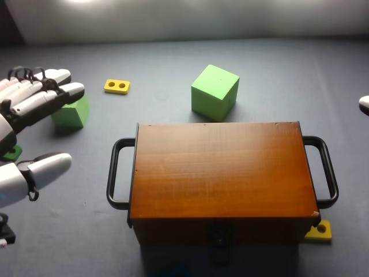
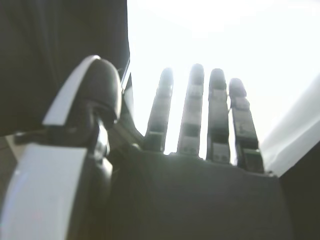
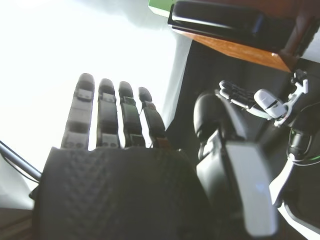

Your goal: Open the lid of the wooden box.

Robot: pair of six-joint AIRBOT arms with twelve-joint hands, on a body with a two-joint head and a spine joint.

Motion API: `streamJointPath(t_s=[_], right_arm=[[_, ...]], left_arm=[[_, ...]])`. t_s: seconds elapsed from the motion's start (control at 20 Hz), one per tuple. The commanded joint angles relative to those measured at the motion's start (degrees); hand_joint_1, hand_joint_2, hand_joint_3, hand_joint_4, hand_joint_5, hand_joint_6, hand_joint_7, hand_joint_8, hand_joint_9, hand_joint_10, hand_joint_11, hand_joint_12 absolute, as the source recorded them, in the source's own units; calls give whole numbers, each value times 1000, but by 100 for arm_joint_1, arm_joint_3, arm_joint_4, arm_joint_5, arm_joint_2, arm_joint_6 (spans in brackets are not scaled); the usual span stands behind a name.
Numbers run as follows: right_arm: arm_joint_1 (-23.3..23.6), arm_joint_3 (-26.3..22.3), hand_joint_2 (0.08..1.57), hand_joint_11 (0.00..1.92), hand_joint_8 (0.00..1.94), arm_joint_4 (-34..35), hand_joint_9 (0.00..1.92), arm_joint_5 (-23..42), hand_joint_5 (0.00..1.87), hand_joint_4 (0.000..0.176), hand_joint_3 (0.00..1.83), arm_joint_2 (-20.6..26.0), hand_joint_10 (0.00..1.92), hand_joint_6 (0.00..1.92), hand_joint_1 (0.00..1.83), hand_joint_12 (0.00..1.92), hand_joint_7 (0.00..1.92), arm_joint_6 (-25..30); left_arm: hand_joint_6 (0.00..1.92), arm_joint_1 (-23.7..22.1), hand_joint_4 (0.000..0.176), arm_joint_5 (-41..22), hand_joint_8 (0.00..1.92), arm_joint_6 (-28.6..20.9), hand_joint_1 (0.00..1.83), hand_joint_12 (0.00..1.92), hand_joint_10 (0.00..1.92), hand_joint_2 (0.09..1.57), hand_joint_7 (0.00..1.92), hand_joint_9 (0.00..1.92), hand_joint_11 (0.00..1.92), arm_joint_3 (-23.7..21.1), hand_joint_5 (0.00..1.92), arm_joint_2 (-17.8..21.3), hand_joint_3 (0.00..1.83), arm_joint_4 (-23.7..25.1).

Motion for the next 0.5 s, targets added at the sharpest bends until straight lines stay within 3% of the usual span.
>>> streamJointPath(t_s=[0.0, 0.1, 0.3, 0.45], right_arm=[[12, 27, 1373, 0, 2, -26, 0, 675, 77, 0, 21, 1, 0, 32, 526, 0, 3, 26], [12, 34, 1375, 0, 0, -26, 0, 654, 75, 0, 14, -9, 0, 23, 511, 0, 0, 26], [10, 58, 1385, 0, 2, -53, 0, 454, 74, 0, 11, -19, 0, 14, 465, 0, 8, 26], [10, 89, 1390, 0, 0, -102, 0, 189, 59, 0, 7, -55, 0, 4, 475, 0, 0, 26]], left_arm=[[9, -44, 0, -643, 3, -48, 226, 464, 7, 1395, 41, 31, 0, 27, 152, 7, 12, -42], [5, -44, 0, -597, 5, -53, 258, 656, 9, 1397, 75, 54, 0, 31, 172, 9, 1, -17], [4, -43, 0, -310, 3, -79, 227, 781, 5, 1408, 82, 52, 0, 55, 151, 13, 0, 76], [9, -32, 0, 33, 4, -161, 211, 189, 1, 1409, 36, 3, 0, 70, 118, 9, 2, 231]])
